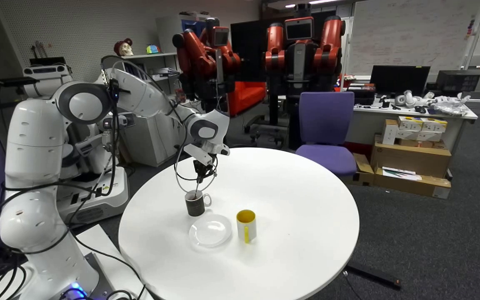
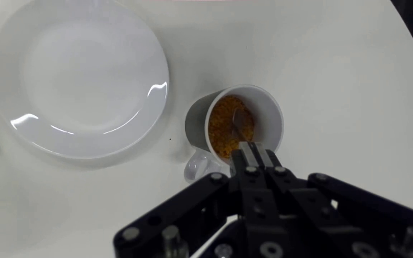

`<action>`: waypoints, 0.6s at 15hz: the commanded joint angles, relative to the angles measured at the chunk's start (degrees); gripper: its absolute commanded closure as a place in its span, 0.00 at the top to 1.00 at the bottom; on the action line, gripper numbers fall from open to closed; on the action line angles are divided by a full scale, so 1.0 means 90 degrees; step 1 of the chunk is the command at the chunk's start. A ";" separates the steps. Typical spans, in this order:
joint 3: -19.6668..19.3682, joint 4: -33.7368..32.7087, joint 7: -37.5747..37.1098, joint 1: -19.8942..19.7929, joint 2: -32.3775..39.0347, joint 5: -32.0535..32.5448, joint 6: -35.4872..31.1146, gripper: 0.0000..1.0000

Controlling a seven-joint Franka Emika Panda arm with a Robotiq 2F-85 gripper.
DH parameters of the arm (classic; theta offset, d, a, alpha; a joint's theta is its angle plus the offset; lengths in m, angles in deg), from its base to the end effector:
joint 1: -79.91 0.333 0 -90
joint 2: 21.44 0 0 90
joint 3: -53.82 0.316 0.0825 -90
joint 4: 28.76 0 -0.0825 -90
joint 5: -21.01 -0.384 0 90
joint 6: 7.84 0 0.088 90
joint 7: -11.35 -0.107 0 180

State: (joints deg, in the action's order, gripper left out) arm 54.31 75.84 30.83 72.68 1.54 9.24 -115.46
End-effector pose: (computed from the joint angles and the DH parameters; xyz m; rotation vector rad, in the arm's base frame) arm 0.5987 -0.0556 0.2936 -2.8449 -0.1785 0.4271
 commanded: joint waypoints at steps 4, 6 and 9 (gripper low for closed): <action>-0.0006 -0.0250 -0.0262 0.0365 0.0026 0.0810 0.0589 0.00; -0.0010 -0.0169 -0.0318 0.0465 -0.0024 0.1048 0.0459 0.00; -0.0013 -0.0015 -0.0507 0.0615 -0.0139 0.1403 0.0178 0.00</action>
State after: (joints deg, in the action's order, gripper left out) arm 54.35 74.71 28.77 77.04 1.92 18.58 -113.10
